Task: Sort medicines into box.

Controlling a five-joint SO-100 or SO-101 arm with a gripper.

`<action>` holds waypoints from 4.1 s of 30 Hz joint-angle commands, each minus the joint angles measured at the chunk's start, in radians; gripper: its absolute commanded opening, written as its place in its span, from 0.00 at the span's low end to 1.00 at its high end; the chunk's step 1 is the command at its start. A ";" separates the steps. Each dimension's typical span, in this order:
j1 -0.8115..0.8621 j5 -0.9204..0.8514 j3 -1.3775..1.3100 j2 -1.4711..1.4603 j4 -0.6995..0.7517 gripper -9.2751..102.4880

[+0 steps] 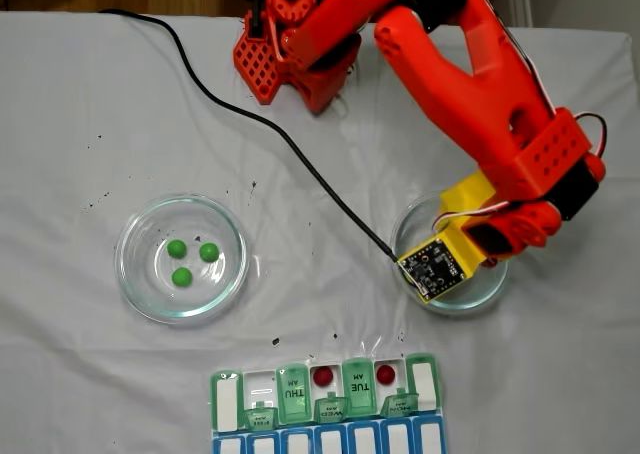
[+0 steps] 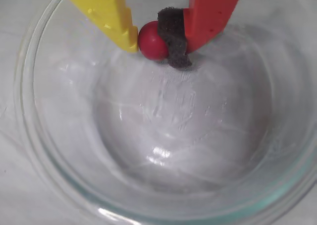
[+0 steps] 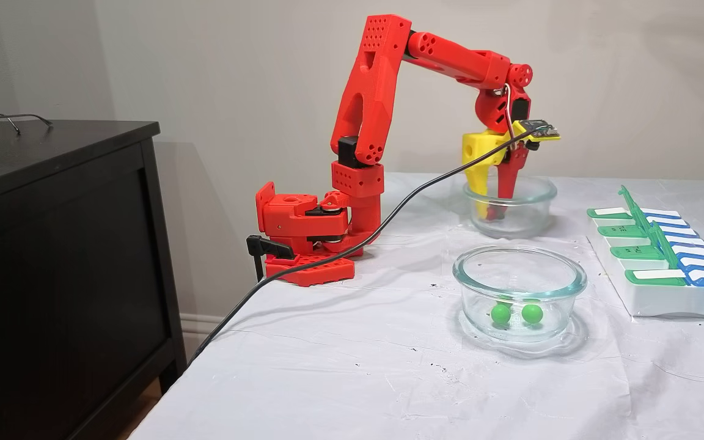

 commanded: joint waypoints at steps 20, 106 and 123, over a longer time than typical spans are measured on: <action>0.373 -0.337 -0.176 0.463 -0.032 0.08; 0.881 -0.465 0.133 0.221 -0.793 0.08; 0.851 -0.526 0.239 0.264 -0.874 0.21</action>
